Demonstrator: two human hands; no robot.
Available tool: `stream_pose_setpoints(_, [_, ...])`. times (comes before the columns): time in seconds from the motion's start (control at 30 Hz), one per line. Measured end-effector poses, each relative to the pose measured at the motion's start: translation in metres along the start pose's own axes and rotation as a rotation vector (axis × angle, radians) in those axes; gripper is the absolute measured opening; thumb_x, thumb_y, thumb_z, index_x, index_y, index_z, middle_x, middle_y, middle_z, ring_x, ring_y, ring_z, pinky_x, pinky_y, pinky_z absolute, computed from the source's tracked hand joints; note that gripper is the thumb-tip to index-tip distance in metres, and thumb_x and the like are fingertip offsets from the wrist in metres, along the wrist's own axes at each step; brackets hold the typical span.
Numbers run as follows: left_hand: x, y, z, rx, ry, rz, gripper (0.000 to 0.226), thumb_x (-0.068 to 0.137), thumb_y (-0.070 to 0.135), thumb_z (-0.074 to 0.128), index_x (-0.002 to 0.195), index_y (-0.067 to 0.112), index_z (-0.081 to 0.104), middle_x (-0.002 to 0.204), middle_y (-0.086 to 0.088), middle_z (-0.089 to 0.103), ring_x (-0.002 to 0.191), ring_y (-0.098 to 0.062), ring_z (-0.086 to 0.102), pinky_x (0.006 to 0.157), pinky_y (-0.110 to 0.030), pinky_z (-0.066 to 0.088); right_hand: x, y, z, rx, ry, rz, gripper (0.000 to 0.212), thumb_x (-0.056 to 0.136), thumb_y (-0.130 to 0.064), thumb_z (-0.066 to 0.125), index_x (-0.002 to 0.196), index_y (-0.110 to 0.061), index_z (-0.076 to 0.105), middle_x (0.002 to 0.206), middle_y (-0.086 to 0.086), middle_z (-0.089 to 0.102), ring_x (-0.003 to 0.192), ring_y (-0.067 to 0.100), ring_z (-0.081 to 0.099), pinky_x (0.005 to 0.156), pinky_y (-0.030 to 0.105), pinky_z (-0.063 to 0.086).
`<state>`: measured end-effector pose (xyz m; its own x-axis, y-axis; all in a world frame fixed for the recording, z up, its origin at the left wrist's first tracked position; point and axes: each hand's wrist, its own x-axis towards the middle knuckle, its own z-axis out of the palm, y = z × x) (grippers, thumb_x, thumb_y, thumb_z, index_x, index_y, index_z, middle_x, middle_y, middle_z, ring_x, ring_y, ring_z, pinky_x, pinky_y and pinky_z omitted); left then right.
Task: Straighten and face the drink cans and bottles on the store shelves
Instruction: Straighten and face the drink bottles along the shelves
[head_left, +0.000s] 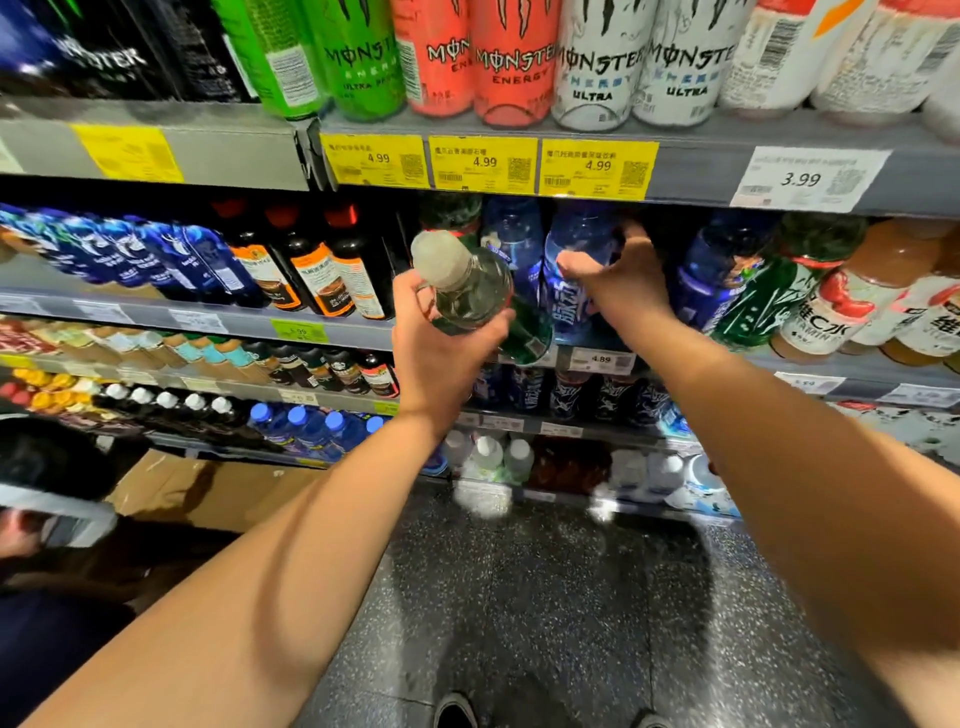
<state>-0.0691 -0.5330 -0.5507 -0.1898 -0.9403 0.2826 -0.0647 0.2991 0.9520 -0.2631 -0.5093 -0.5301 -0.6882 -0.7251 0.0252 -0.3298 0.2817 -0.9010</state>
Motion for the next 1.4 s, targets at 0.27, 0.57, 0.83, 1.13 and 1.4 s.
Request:
stream_pose_setpoints(0.27, [0.001, -0.005, -0.012, -0.025, 0.077, -0.069, 0.064, 0.072, -0.001, 0.085, 0.118, -0.006, 0.042, 0.100, -0.001, 0.066, 0.090, -0.005, 0.068, 0.080, -0.016, 0.052, -0.006, 0.008, -0.006, -0.011, 0.038, -0.033, 0.055, 0.067, -0.048, 0.076, 0.112, -0.021, 0.058, 0.105, 0.000, 0.070, 0.092, 0.020, 0.067, 0.080, 0.043, 0.056])
stream_pose_setpoints(0.57, [-0.007, 0.004, -0.028, -0.033, 0.214, -0.116, 0.057, 0.073, -0.004, 0.082, 0.113, -0.007, 0.041, 0.089, -0.018, 0.048, 0.058, 0.003, 0.049, 0.062, -0.007, 0.042, -0.063, -0.016, 0.042, -0.047, 0.074, -0.480, 0.037, 0.082, -0.027, 0.077, 0.107, -0.004, 0.061, 0.096, 0.007, 0.059, 0.080, 0.012, 0.052, 0.075, 0.007, 0.039])
stream_pose_setpoints(0.83, [0.005, -0.013, -0.079, 0.042, 0.231, -0.129, 0.069, 0.065, 0.021, 0.090, 0.115, 0.004, 0.045, 0.100, -0.006, 0.071, 0.091, -0.012, 0.073, 0.079, -0.037, 0.061, -0.056, -0.063, 0.114, -0.218, -0.113, -0.326, 0.067, 0.085, -0.027, 0.073, 0.137, -0.002, 0.037, 0.136, 0.013, 0.037, 0.104, 0.033, 0.059, 0.089, 0.044, 0.050])
stream_pose_setpoints(1.13, [0.015, -0.023, -0.116, 0.111, 0.165, -0.193, 0.075, 0.060, 0.040, 0.089, 0.116, 0.033, 0.038, 0.112, 0.008, 0.064, 0.099, -0.003, 0.066, 0.087, -0.031, 0.057, -0.026, -0.082, 0.137, -0.445, 0.019, -0.124, 0.051, 0.092, -0.040, 0.063, 0.117, 0.003, 0.053, 0.119, 0.022, 0.052, 0.103, 0.037, 0.058, 0.078, 0.033, 0.041])
stream_pose_setpoints(1.4, [0.021, -0.025, -0.114, 0.123, 0.144, -0.217, 0.076, 0.060, 0.039, 0.090, 0.116, 0.031, 0.040, 0.111, 0.007, 0.066, 0.097, -0.004, 0.066, 0.086, -0.027, 0.056, -0.034, -0.085, 0.135, -0.443, 0.076, -0.166, 0.059, 0.074, -0.045, 0.075, 0.112, -0.004, 0.055, 0.111, 0.017, 0.064, 0.099, 0.035, 0.065, 0.076, 0.037, 0.053])
